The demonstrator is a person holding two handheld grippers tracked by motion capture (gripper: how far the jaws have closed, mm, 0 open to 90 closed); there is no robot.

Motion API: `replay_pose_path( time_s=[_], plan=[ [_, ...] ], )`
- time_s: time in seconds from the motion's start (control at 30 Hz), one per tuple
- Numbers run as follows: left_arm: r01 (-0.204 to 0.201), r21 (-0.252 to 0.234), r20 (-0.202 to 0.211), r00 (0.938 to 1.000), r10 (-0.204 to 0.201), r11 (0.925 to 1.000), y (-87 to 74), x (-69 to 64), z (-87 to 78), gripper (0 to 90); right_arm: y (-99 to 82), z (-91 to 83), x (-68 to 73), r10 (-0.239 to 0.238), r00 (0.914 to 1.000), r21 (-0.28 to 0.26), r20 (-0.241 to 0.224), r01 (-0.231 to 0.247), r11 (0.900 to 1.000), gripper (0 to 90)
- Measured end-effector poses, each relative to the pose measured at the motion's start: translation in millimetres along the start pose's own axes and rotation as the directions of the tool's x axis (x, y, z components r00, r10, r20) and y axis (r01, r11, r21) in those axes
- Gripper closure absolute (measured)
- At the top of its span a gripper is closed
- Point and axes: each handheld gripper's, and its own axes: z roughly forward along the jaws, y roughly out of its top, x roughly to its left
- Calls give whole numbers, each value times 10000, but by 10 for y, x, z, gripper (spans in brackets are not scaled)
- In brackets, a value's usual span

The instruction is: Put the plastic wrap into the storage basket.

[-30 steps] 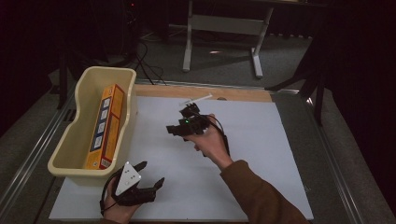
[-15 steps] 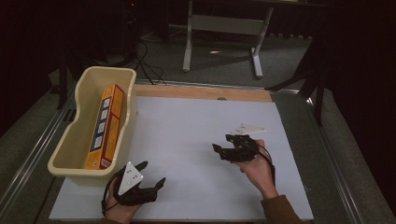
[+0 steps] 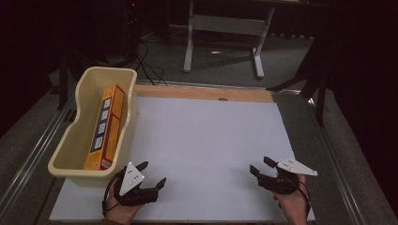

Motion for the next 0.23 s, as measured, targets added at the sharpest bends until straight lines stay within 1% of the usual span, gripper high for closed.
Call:
replay_pose_path(
  time_s=[0.1,0.17,0.23],
  plan=[
    [15,-12,1,10000,-15,10000,0,6,-3,196,-58,-100,-48,-201,9994,-65,290,203,9998,285],
    [32,12,2,10000,-32,10000,0,8,-1,195,-87,-154,-77,-204,9987,-102,475,209,9997,283],
    [32,67,-49,10000,-31,10000,-4,9,7,196,-103,-188,-113,-171,9987,-190,474,180,9997,272]
  ],
)
